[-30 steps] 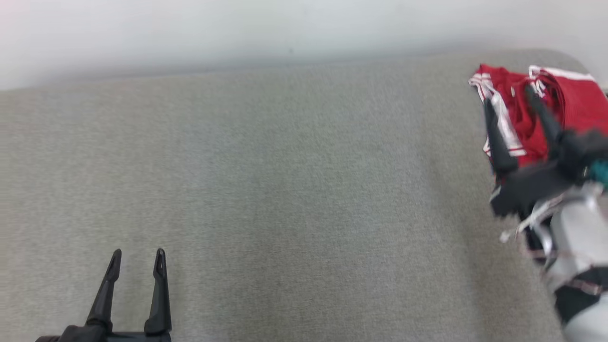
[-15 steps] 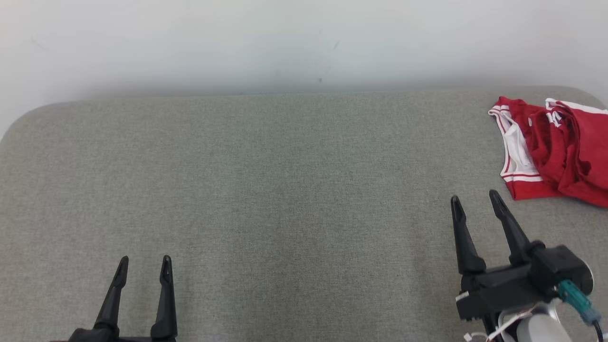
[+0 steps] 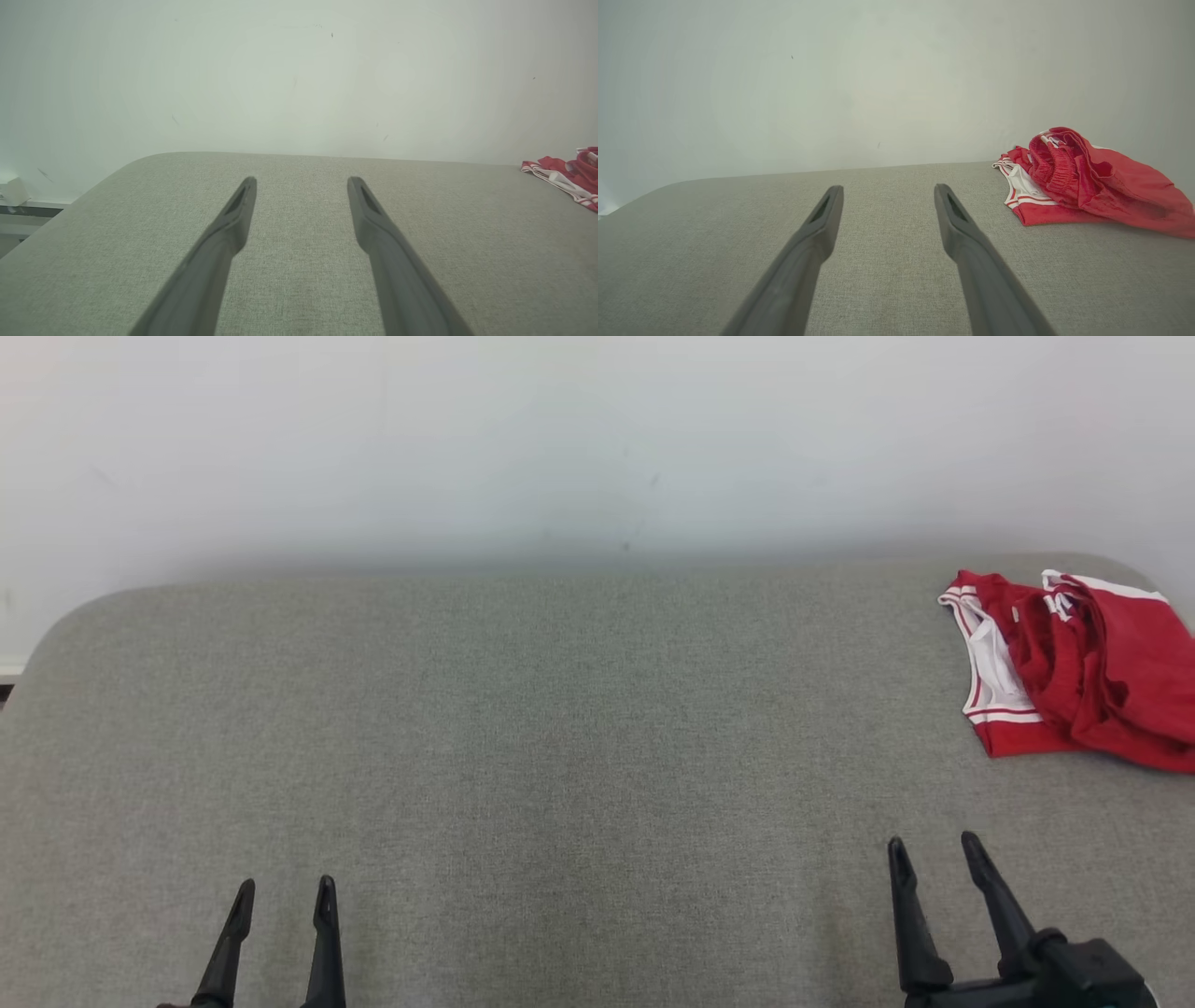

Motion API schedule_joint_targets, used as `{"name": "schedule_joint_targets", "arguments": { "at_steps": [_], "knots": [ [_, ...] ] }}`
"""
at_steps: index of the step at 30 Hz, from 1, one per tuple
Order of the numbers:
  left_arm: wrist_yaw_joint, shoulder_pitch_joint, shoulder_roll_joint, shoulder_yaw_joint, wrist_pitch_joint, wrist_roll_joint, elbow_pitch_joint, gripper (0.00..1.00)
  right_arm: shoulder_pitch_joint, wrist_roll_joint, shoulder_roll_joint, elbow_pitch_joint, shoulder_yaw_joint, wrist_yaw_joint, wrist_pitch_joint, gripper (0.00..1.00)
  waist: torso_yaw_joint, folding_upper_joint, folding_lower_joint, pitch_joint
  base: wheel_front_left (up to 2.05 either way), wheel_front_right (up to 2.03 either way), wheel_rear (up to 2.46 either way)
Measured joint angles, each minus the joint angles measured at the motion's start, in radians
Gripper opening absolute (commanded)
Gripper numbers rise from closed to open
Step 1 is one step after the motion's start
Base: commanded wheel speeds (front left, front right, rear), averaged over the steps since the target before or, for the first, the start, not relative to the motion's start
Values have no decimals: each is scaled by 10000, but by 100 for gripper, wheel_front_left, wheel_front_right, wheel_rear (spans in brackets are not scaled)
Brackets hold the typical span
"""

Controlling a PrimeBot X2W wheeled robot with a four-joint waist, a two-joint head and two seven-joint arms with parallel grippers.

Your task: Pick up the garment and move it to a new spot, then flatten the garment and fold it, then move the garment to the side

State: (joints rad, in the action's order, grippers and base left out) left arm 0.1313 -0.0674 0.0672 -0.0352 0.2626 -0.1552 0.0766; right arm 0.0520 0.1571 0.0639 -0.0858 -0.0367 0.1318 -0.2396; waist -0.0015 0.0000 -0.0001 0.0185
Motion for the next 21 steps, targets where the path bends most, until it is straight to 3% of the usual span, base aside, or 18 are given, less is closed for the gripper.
{"name": "schedule_joint_targets", "arguments": {
  "at_steps": [21],
  "knots": [
    [0,-131,56,-42,0,-73,775,100,75,13,-117,-861,-98,0,-161,100,89,0,1,-341,0,0,0]
  ]
}}
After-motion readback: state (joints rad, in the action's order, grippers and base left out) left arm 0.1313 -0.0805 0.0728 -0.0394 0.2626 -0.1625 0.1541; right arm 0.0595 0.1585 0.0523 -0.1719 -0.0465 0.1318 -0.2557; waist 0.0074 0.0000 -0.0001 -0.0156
